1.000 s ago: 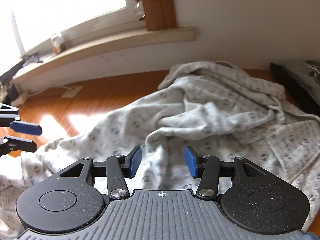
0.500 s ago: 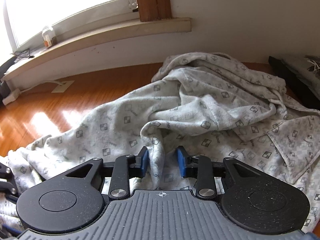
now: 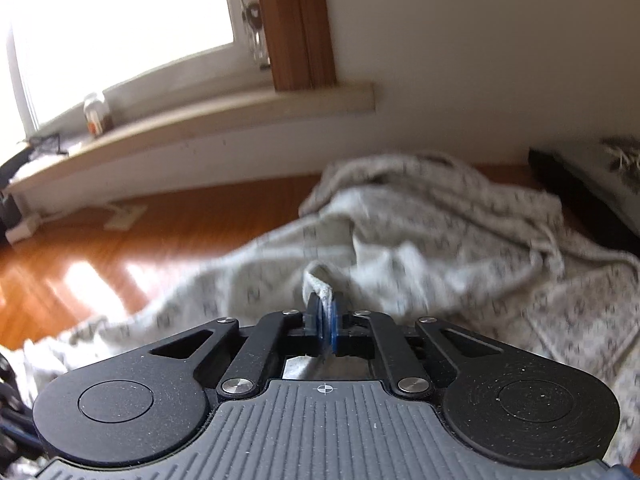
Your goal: Fold clothes
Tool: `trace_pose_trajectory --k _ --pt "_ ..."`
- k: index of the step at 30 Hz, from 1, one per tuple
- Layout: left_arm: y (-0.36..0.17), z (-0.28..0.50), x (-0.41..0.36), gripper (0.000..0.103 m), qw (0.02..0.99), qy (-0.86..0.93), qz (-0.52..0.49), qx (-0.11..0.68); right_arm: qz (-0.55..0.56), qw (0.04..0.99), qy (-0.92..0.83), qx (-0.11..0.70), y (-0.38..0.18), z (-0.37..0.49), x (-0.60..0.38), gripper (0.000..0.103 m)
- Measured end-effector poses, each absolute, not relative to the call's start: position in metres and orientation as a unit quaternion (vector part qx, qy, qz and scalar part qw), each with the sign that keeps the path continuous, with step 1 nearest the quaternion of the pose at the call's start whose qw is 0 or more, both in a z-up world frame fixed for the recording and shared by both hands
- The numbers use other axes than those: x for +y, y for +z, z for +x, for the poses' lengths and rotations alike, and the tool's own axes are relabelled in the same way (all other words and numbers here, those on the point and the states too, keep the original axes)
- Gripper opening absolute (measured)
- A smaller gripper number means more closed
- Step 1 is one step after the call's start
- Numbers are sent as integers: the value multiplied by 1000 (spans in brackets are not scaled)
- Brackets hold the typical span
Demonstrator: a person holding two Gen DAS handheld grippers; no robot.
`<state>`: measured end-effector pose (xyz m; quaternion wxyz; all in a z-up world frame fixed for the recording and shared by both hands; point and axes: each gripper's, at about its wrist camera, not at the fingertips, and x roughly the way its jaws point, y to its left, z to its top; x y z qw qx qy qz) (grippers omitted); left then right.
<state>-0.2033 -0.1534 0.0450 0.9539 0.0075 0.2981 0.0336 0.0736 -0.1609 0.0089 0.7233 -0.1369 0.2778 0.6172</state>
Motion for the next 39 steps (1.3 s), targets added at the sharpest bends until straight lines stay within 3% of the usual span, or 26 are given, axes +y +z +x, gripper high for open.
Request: trace_pose_trajectory --k 14,22,23,24,26,29,31,35,39 --pt "121 -356 -11 3 951 223 -47 210 -65 707 665 232 63 33 -37 4" --pt "109 -383 70 3 910 323 -60 253 -123 704 671 195 56 -35 49 5" --pt "103 -381 78 3 903 332 -63 265 -129 702 672 198 53 -38 51 13" --pt "96 -380 84 3 899 333 -73 276 -134 700 672 201 50 -40 52 32" --pt "83 -381 87 4 893 331 -93 292 -141 699 671 201 46 -41 49 41" --pt "74 -382 83 14 890 337 -101 290 -131 701 671 202 48 -27 26 54" --pt "76 -381 77 20 891 340 -107 283 -127 702 669 209 49 -15 13 54" --pt "90 -362 66 54 897 346 -86 262 -135 711 659 205 53 10 -22 54" --pt "96 -326 42 67 914 310 -78 251 -141 726 642 202 52 44 -63 58"
